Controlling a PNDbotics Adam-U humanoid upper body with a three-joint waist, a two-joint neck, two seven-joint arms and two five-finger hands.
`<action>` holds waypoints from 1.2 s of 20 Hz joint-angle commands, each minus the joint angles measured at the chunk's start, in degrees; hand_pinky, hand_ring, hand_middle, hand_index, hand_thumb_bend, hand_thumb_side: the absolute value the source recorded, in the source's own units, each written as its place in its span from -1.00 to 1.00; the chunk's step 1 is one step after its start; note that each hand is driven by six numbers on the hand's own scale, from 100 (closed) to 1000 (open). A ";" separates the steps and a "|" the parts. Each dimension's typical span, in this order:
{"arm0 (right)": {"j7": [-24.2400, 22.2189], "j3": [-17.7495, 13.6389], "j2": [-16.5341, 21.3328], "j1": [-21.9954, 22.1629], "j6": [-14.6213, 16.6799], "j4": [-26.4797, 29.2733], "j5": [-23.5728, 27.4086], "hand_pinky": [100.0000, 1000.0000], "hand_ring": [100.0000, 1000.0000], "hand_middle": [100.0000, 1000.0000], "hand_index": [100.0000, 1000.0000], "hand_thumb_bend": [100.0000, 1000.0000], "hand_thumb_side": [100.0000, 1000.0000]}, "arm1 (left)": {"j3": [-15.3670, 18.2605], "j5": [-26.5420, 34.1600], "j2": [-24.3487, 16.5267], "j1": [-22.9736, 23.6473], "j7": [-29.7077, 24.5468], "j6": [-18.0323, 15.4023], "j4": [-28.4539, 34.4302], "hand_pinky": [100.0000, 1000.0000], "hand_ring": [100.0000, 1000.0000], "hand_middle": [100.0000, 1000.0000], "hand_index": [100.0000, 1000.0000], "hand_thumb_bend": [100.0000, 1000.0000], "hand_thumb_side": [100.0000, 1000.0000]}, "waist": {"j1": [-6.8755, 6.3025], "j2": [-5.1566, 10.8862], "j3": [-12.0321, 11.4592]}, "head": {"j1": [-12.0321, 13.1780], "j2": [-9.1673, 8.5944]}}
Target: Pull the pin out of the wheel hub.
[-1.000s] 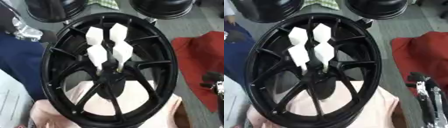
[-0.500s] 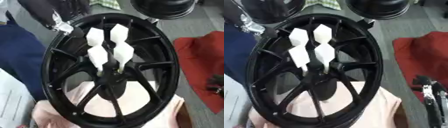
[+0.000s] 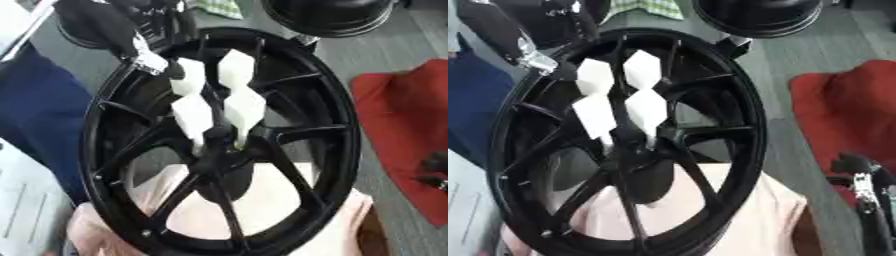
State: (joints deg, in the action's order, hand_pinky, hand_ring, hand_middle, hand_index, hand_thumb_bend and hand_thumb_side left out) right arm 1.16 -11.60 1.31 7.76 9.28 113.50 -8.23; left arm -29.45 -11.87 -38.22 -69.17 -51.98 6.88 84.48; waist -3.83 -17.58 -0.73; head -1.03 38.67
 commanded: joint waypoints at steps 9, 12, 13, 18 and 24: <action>-0.04 -0.10 0.46 -1.40 -0.94 1.09 0.61 0.16 0.45 -0.03 0.37 -1.00 0.59 | -0.38 -2.22 0.25 -0.74 0.01 -2.51 -4.03 0.50 0.44 0.42 0.60 -0.27 -0.33 | -0.10 -0.22 0.70 | 1.04 -1.13; -0.05 -0.13 0.35 -1.60 -1.02 1.09 0.69 0.16 0.45 -0.04 0.37 -1.00 0.59 | -0.63 -2.16 0.60 -0.67 0.01 -2.82 -4.53 0.49 0.44 0.40 0.60 -0.27 -0.34 | -0.06 -0.40 0.87 | 1.27 -1.21; -0.05 -0.14 0.29 -1.64 -1.07 1.09 0.71 0.16 0.45 -0.04 0.36 -1.00 0.60 | -0.70 -2.05 0.76 -0.65 0.01 -2.89 -4.69 0.49 0.43 0.40 0.59 -0.27 -0.35 | -0.04 -0.45 0.94 | 1.33 -1.24; 0.15 -0.33 -0.10 -1.81 -1.35 1.09 0.73 0.16 0.45 -0.04 0.36 -1.00 0.60 | -0.96 -1.27 1.28 -0.50 0.01 -3.11 -5.28 0.47 0.40 0.32 0.56 -0.32 -0.42 | 0.01 -0.61 1.26 | 1.60 -1.33; 0.62 -0.51 -0.06 -1.88 -1.41 1.09 1.18 0.16 0.45 -0.04 0.36 -1.00 0.60 | -1.46 -1.32 1.58 -0.30 0.01 -3.03 -5.39 0.40 0.24 0.06 0.40 -0.52 -0.61 | -0.02 -0.49 1.44 | 1.87 -1.43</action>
State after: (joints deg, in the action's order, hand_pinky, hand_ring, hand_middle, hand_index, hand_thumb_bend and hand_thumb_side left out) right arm 1.50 -11.71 1.23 6.07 7.92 113.50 -7.42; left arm -31.24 -13.24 -36.14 -68.57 -51.96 3.97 78.70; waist -4.07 -19.10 0.66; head 0.61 38.12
